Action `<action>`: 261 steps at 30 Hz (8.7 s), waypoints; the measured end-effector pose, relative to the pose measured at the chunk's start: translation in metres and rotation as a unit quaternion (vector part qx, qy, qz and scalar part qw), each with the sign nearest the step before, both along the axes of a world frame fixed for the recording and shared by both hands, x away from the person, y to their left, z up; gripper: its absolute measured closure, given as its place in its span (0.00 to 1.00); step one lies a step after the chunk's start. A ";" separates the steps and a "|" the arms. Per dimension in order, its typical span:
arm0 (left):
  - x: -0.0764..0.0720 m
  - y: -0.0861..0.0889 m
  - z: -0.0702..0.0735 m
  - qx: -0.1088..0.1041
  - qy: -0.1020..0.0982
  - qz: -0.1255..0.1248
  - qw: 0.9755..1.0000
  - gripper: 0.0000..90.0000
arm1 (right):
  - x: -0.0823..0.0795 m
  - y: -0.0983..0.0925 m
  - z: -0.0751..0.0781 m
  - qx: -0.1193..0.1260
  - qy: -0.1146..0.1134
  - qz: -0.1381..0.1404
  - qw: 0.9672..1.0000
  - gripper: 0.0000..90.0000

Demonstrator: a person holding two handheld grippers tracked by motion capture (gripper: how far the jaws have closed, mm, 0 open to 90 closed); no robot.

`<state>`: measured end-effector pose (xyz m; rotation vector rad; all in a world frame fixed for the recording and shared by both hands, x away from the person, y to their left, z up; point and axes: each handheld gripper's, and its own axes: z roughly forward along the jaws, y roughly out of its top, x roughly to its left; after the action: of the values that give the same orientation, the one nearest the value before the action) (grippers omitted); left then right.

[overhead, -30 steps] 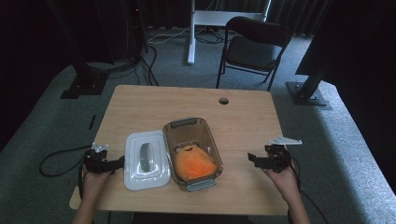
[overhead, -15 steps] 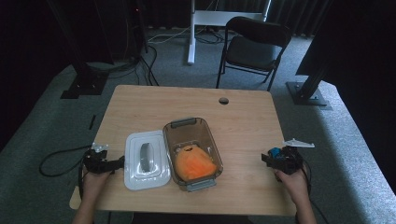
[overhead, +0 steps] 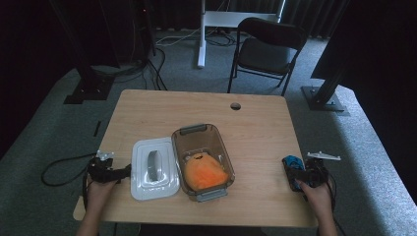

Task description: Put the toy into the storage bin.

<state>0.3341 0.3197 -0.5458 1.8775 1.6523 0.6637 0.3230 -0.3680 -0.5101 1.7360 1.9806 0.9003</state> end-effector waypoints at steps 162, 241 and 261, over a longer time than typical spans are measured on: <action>-0.001 0.000 0.000 0.000 0.000 -0.001 1.000 0.01 | 0.051 0.250 0.133 -0.069 -0.045 0.251 0.965 0.28; 0.000 0.000 0.000 0.000 0.000 -0.004 1.000 0.01 | 0.041 0.339 0.100 -0.100 0.009 0.325 0.941 0.28; 0.000 0.000 0.000 -0.001 -0.002 -0.003 1.000 0.01 | 0.042 0.341 0.084 -0.092 0.039 0.322 0.941 0.27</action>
<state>0.3341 0.3200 -0.5460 1.8788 1.6447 0.6631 0.3654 -0.0271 -0.4262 1.0330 2.6490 0.7980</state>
